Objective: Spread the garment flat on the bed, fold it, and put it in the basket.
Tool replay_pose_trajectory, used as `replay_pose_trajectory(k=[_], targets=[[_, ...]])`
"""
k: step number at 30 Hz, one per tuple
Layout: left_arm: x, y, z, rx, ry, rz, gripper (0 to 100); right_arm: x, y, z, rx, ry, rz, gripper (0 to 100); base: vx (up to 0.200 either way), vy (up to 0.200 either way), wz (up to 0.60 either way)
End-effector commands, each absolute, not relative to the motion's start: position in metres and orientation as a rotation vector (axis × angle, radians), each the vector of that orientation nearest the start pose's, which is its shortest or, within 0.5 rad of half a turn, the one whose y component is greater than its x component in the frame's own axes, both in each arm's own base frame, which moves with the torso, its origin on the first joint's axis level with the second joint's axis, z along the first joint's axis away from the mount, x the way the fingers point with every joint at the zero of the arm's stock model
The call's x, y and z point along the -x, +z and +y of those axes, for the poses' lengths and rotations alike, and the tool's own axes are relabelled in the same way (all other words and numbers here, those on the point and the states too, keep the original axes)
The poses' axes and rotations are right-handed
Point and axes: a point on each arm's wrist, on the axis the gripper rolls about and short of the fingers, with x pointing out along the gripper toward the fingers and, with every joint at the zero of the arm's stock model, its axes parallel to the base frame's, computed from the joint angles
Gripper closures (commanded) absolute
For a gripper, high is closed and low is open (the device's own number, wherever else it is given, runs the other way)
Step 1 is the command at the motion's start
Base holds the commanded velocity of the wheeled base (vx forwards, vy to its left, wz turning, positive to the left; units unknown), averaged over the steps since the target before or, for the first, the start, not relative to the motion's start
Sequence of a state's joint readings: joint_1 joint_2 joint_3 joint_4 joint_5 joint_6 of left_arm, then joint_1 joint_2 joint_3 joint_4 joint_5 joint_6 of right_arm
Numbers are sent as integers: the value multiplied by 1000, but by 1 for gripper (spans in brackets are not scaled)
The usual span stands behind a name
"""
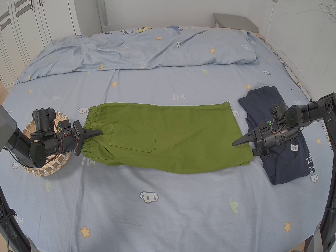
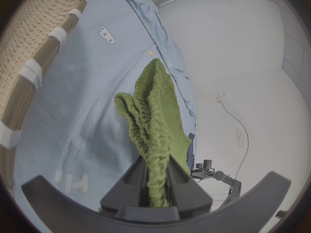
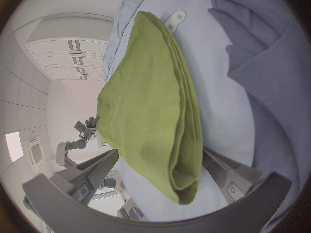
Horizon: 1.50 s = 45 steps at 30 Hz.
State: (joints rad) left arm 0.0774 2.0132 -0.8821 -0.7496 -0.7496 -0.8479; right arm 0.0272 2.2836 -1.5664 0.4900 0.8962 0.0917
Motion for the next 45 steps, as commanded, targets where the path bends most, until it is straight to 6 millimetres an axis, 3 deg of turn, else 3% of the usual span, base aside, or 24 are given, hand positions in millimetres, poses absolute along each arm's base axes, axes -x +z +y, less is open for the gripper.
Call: replay_pose_trajectory(k=[1, 4, 5, 16, 19, 21, 23, 28, 30, 35, 40, 41, 42, 44, 45], targets=[[-361, 110, 12, 962, -479, 622, 100, -422, 66, 28, -631, 769, 1196, 0, 0, 0, 0], [-361, 109, 13, 962, -478, 621, 100, -422, 66, 28, -651, 794, 1191, 0, 0, 0, 0], [-361, 109, 13, 963, -477, 622, 100, -422, 66, 29, -651, 795, 1192, 100, 0, 0, 0], [-362, 107, 13, 966, -475, 630, 100, -421, 66, 22, -659, 784, 1188, 100, 0, 0, 0], [-361, 109, 14, 968, -488, 633, 100, -415, 74, 19, -662, 778, 1185, 100, 0, 0, 0], [-356, 106, 14, 988, -515, 694, 100, -394, 109, 17, -650, 780, 1159, 100, 0, 0, 0], [-350, 109, 13, 972, -515, 729, 100, -372, 128, 14, -634, 788, 1149, 100, 0, 0, 0], [-336, 101, 11, 912, -509, 794, 100, -344, 138, 16, -616, 787, 1160, 100, 0, 0, 0], [-321, 96, 11, 865, -509, 837, 100, -322, 139, 14, -627, 776, 1174, 100, 0, 0, 0], [-289, 78, 8, 836, -494, 919, 100, -281, 124, 14, -639, 754, 1218, 100, 0, 0, 0], [-251, 61, 14, 817, -461, 981, 100, -242, 92, 19, -617, 757, 1220, 100, 0, 0, 0], [-251, 61, 14, 817, -461, 981, 100, -242, 92, 19, -617, 757, 1220, 100, 0, 0, 0], [-235, 54, 15, 793, -458, 1001, 100, -225, 79, 21, -606, 764, 1223, 100, 0, 0, 0], [-232, 53, 16, 788, -458, 1006, 100, -221, 76, 22, -604, 766, 1224, 100, 0, 0, 0], [-212, 45, 19, 766, -453, 1028, 100, -206, 62, 24, -596, 775, 1222, 100, 0, 0, 0]])
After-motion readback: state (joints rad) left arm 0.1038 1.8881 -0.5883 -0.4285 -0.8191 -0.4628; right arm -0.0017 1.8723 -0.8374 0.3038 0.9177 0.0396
